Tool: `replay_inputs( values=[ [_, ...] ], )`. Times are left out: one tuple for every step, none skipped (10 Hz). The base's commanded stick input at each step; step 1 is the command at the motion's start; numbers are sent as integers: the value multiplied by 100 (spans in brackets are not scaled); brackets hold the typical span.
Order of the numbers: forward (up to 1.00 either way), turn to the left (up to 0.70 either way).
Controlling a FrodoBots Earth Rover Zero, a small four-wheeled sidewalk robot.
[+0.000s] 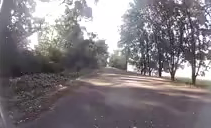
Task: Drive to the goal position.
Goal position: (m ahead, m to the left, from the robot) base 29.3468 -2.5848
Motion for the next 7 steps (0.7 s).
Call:
replay_inputs(
  values=[
    [70, 0],
    [70, 0],
    [70, 0],
    [70, 0],
    [70, 0],
    [70, 0],
    [70, 0]
  ],
)
